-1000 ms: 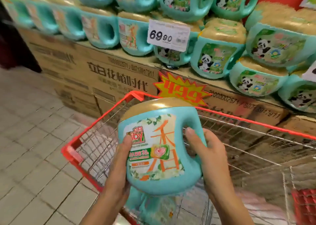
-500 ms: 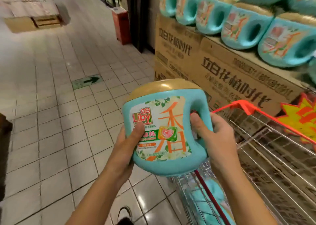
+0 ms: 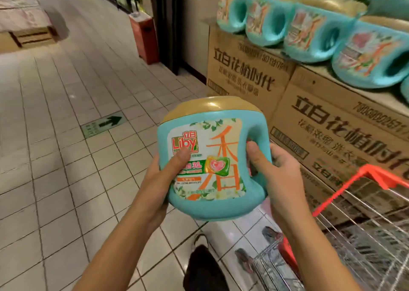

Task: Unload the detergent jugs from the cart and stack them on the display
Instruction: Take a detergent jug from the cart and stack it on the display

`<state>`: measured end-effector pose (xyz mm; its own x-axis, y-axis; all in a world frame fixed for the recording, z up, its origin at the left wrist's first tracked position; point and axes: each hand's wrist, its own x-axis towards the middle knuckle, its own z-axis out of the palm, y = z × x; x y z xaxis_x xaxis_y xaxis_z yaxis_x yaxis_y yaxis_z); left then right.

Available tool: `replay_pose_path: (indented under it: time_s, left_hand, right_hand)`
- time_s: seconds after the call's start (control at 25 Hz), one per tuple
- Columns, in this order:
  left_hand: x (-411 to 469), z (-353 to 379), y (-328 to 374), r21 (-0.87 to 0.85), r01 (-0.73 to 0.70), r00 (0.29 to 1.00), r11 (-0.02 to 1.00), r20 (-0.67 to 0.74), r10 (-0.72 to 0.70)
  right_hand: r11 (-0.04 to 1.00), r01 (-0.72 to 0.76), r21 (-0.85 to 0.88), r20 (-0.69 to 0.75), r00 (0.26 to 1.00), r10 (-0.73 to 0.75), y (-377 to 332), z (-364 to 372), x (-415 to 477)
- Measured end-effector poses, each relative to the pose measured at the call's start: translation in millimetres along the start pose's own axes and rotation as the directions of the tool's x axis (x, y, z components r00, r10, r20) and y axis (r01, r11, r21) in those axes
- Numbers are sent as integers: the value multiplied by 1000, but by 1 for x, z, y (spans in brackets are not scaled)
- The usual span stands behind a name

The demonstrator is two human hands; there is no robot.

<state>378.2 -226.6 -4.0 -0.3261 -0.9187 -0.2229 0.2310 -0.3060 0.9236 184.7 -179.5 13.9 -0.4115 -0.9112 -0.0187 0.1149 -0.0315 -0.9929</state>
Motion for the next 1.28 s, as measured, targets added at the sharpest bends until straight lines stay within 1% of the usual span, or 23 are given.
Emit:
replay_pose_path:
  time_s: [0.2,0.4,0.6,0.72,0.8,0.84,0.96,1.08,1.16,1.28]
  left_hand:
    - [120,-3,43,21,-28,997,999,68,26]
    - [239,23,90,-27,-45,984,999,171,49]
    - [333,55,124,-34,-50,944,998,324,58]
    - [385,73,140,-57,-81,881,995,463,98]
    - [421,90,147,-78,-93,812,993,570,121]
    - [432,96,150,-96,-99,792,990,595,137]
    - [478,121,168,-103,-78,698,992,704,128]
    - [509,153,193,-99,-150,606,984,777,170]
    - [522,178,208,-112,-214,549,970,808,215]
    - [537,218,227,-159,-260,474,952,838,270]
  right_hand:
    - [999,41,-11,-41,998,-42,-1,25,109]
    - [993,115,4,-127,985,-114,-34,32,214]
    - [979,200,-43,-230,951,-205,-61,21,288]
    - [965,259,-47,-298,918,-261,-71,18,321]
    - [956,282,-75,-367,884,-289,-76,15,341]
    - [955,282,-94,-384,875,-296,-79,14,347]
    - [946,287,-151,-491,809,-323,-91,12,368]
    - [920,308,-242,-547,740,-392,-112,7,383]
    - [891,315,-327,-556,698,-451,-130,-1,390]
    - [834,345,-430,-565,618,-547,-161,-14,399]
